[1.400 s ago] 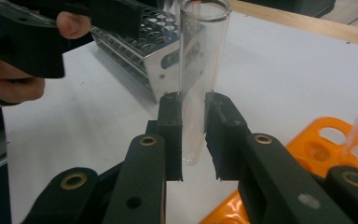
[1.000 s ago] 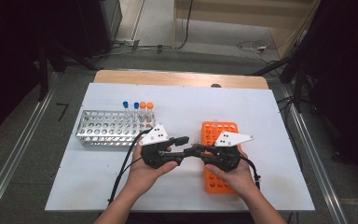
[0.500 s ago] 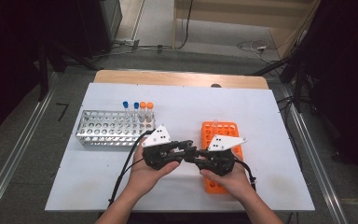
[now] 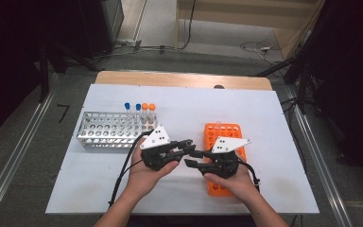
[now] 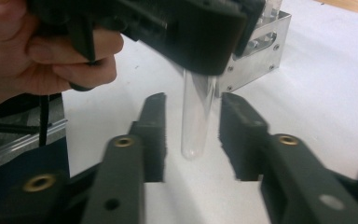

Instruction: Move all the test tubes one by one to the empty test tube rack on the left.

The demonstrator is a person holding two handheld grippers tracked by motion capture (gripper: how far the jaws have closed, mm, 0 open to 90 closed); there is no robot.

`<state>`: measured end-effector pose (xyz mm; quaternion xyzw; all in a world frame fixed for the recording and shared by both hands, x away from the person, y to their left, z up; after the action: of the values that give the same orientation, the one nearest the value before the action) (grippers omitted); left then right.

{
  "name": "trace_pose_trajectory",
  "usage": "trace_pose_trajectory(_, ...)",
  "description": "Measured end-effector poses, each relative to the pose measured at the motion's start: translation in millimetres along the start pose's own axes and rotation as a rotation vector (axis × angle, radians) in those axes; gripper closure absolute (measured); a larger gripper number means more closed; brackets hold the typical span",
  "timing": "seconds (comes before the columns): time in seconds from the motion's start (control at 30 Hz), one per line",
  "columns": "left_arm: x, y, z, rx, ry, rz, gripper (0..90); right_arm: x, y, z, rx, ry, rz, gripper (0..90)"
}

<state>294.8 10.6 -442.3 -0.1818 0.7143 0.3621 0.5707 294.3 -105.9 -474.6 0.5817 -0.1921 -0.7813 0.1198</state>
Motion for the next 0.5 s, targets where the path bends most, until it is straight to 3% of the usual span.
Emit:
trace_pose_trajectory(0.33,-4.4,12.7,26.1,-0.061,0.027,-0.021,76.7,-5.4,13.1,-8.4,0.020,-0.003,-0.032,20.8)
trace_pose_trajectory(0.5,-6.2,19.6,40.0,-0.098,0.045,-0.028,76.8,-6.9,24.2,-15.8,0.055,-0.006,-0.045,6.5)
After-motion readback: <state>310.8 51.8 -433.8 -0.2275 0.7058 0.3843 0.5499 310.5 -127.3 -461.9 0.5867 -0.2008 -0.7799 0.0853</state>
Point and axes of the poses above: each handheld gripper's, and its own axes: y roughly backward along the jaws, x roughly out of its underside, z roughly to its left, the point moved 7 cm from there along -y, roughly forward along the jaws, and after that the axes turned 13 degrees about -x, right-handed, at the moved point
